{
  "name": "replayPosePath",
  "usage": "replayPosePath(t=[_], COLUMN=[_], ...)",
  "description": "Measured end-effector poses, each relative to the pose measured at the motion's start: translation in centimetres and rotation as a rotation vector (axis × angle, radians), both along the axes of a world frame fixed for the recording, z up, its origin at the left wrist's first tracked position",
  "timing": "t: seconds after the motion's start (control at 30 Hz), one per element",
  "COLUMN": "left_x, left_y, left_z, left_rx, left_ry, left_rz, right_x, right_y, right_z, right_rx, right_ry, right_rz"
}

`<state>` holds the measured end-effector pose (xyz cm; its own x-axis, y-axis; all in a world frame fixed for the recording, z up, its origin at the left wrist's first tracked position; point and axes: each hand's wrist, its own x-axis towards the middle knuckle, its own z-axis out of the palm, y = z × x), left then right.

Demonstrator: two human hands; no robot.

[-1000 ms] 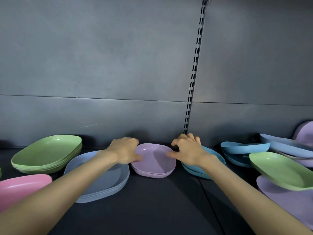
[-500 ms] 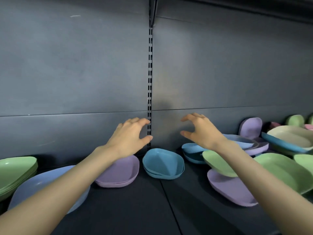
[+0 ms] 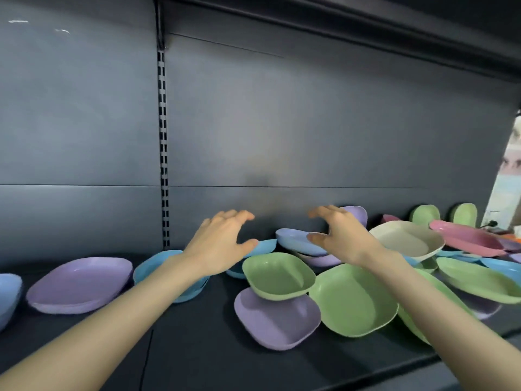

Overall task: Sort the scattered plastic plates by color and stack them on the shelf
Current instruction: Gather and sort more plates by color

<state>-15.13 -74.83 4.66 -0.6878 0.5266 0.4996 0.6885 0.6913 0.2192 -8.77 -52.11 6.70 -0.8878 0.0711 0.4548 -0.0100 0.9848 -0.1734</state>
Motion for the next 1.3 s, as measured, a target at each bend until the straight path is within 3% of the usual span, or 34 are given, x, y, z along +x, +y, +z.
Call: replayPosePath(t=[0.37,0.9,1.2,1.3], left_x=[-0.3,-7.0,-7.8,-7.8], left_y=[4.1,2.7,2.3,2.2], left_z=[-2.0,-3.7,-3.8,-3.8], left_rx=[0.028,0.018,0.105,0.188], left_ry=[-0.11,-0.355,-0.37,-0.349], left_rz=[0.134,-0.059,-0.121,-0.043], right_x=[-2.7,-7.4,-8.5,-9.0], right_y=[5.3,5.5,6.2,6.8], right_z=[-1.9,-3.6,-3.6,-3.5], right_rx=[-0.03,-0.135,-0.122,-0.186], right_ry=[-0.119,-0.3,-0.307,-0.283], right_rz=[0.114,0.183,0.22,0.208])
